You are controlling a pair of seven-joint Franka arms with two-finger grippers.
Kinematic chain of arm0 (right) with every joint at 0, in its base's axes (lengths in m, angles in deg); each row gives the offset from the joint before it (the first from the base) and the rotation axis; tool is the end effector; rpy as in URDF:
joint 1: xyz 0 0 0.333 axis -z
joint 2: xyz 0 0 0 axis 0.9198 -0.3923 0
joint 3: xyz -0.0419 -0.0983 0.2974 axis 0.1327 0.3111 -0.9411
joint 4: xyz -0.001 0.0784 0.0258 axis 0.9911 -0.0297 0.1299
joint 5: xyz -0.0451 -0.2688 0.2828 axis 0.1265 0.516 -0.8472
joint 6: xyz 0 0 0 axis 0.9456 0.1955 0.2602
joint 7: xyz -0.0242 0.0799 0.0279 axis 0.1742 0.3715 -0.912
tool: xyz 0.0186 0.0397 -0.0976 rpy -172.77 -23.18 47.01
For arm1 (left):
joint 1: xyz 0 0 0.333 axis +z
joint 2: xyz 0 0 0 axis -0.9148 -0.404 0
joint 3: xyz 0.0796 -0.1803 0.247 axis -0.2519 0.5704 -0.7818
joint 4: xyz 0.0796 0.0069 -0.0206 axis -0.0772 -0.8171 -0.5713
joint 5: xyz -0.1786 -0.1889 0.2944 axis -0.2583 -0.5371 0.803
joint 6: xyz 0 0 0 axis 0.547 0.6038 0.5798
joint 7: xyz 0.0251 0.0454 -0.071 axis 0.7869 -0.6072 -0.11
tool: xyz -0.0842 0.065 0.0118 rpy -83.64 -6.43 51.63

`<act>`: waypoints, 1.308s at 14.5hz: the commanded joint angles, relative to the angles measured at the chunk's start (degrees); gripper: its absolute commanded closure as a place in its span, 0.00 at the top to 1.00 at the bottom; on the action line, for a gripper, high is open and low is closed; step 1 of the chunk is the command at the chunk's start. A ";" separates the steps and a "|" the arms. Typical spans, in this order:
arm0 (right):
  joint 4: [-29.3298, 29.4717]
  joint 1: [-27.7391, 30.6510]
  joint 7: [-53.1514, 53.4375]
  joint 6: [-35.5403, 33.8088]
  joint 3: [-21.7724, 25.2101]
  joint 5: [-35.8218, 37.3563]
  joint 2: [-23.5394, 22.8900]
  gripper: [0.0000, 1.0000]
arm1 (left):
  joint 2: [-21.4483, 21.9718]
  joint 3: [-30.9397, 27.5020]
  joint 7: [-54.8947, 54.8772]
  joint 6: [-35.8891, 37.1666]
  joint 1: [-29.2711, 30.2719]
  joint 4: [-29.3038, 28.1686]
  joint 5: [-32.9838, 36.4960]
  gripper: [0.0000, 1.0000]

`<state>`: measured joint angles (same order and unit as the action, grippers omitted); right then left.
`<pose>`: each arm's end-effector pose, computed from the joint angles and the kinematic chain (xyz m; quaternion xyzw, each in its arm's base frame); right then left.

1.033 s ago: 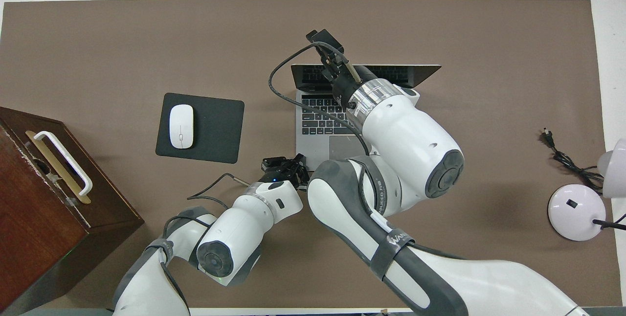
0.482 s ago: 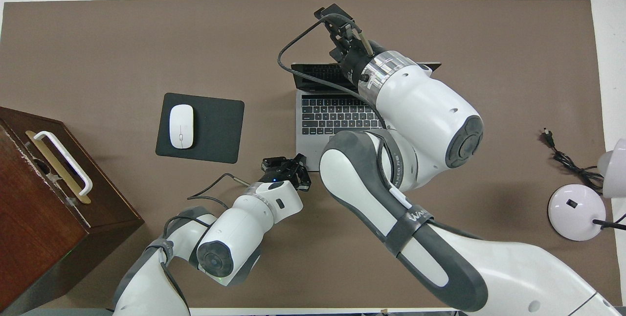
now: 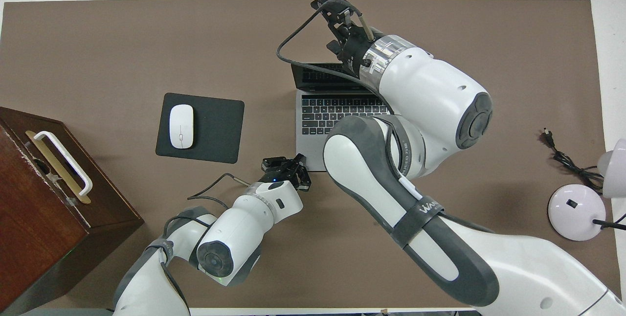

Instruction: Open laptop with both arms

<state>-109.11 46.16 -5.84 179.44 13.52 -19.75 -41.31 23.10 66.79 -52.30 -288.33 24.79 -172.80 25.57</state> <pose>0.6374 0.3012 0.4849 -0.7905 0.4028 -0.1909 0.4200 0.3916 -0.3379 0.2664 0.9057 -0.2310 0.3213 0.1521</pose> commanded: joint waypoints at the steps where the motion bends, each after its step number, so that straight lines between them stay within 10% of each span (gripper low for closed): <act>1: 7.20 -0.26 -1.13 -5.49 -0.33 -0.15 -2.98 1.00 | -3.68 -0.68 0.31 -0.44 -1.07 1.20 -0.50 0.00; 10: 36.64 0.96 8.99 -29.12 1.86 12.15 -14.93 1.00 | 0.97 -0.68 10.77 3.75 -1.25 1.64 -1.03 0.00; 19: 39.91 9.22 -15.51 -61.54 3.97 19.52 -9.85 0.98 | 15.91 -1.47 14.20 37.65 0.76 7.43 -1.03 0.00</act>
<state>-69.73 53.93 -16.86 124.35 18.12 -3.98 -53.19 35.18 65.63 -38.52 -259.82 24.62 -167.39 25.46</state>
